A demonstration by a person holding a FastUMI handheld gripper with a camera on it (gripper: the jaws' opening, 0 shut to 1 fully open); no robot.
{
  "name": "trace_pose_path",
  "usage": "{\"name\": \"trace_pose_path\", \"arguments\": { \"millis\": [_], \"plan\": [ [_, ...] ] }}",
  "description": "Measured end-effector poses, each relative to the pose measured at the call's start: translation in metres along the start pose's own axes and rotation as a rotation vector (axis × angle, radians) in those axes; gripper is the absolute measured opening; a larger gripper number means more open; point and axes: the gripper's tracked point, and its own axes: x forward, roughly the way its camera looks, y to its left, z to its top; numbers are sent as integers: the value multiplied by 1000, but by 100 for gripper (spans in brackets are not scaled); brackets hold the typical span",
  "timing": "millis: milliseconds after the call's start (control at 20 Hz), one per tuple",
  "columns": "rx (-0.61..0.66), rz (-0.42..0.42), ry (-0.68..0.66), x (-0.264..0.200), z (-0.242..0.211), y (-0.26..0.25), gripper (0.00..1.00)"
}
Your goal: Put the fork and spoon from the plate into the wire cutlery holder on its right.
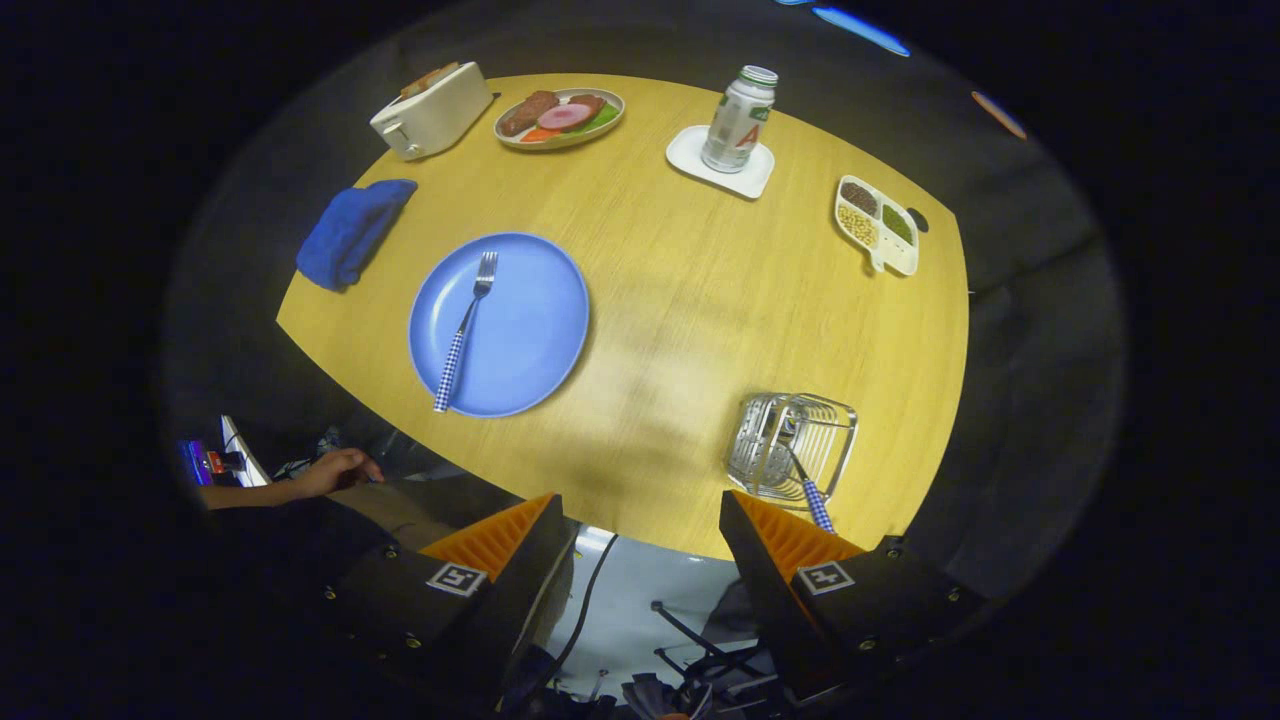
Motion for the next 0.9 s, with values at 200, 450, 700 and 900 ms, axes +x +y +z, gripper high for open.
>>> {"name": "trace_pose_path", "arguments": {
  "millis": [200, 450, 700, 900],
  "plan": [
    [-18, 52, -14, 21, 13, 41, 97],
    [0, 84, 1, 54, 27, 80, 97],
    [4, 105, 8, 68, 37, 101, 97],
    [-12, 106, 1, 72, 47, 112, 99]
  ]
}}
